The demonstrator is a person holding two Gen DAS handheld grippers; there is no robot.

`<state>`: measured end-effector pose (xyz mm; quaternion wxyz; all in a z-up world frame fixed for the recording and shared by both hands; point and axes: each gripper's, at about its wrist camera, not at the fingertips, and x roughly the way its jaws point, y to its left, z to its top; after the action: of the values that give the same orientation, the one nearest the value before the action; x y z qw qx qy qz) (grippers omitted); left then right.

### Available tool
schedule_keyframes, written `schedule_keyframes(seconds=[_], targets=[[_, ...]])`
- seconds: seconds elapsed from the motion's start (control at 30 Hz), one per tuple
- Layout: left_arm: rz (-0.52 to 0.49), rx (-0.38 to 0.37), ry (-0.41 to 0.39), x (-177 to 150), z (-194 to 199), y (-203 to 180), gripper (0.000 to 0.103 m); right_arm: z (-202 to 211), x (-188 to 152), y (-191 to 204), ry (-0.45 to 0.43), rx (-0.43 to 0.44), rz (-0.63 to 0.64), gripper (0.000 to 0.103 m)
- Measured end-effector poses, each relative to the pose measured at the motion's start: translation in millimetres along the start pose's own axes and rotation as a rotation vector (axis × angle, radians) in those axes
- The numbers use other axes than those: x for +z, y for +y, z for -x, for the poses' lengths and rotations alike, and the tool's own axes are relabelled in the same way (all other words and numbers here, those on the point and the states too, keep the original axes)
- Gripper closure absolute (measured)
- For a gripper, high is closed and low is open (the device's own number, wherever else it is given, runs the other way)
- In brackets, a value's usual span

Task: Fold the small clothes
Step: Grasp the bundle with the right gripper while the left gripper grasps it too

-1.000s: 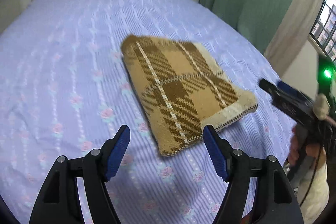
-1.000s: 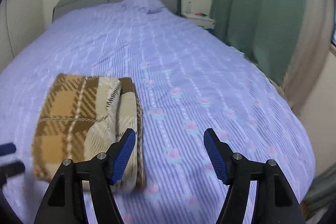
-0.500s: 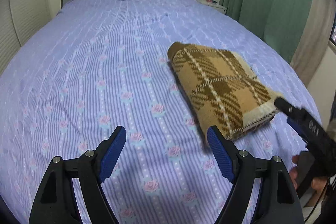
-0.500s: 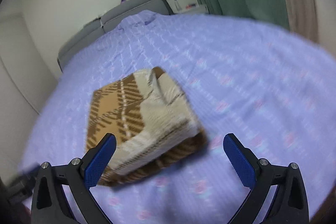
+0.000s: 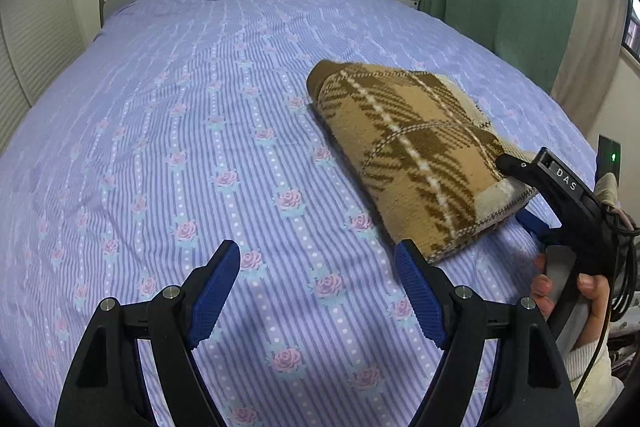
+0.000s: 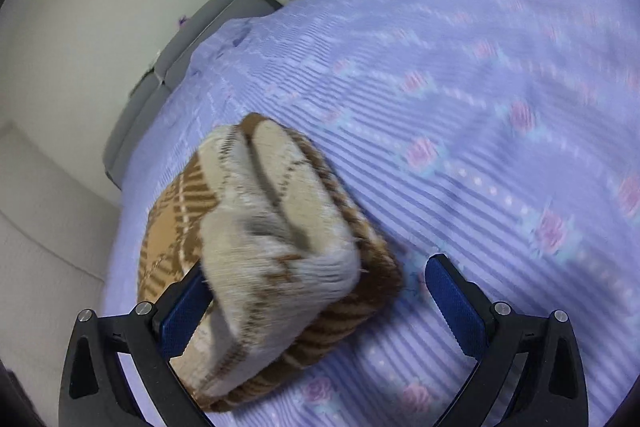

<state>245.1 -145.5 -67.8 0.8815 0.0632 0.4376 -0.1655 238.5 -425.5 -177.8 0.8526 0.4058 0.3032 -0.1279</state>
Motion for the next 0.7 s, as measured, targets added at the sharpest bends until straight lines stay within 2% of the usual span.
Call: schedule_keyframes(seconds=[0.1,0.33,0.6,0.7], targets=[[0.005,0.001,0.017,-1.0,-6.8,2.6,0.023,-4.8,-0.6,-12.4,0.005,0.047,-0.039,0.000],[0.040,0.000,0.038,4.3,-20.7,11.6,0.023,-14.0,8.8,-3.2,0.029,0.063,-0.051,0.003],[0.076,-0.027,0.027,21.8,-30.5,27.1,0.023,-28.4,11.4,4.2,0.050,0.074,-0.043,0.023],[0.088,-0.087,0.029,32.3,-35.5,33.3,0.023,-28.8,12.9,4.5,0.053,0.087,-0.036,0.030]])
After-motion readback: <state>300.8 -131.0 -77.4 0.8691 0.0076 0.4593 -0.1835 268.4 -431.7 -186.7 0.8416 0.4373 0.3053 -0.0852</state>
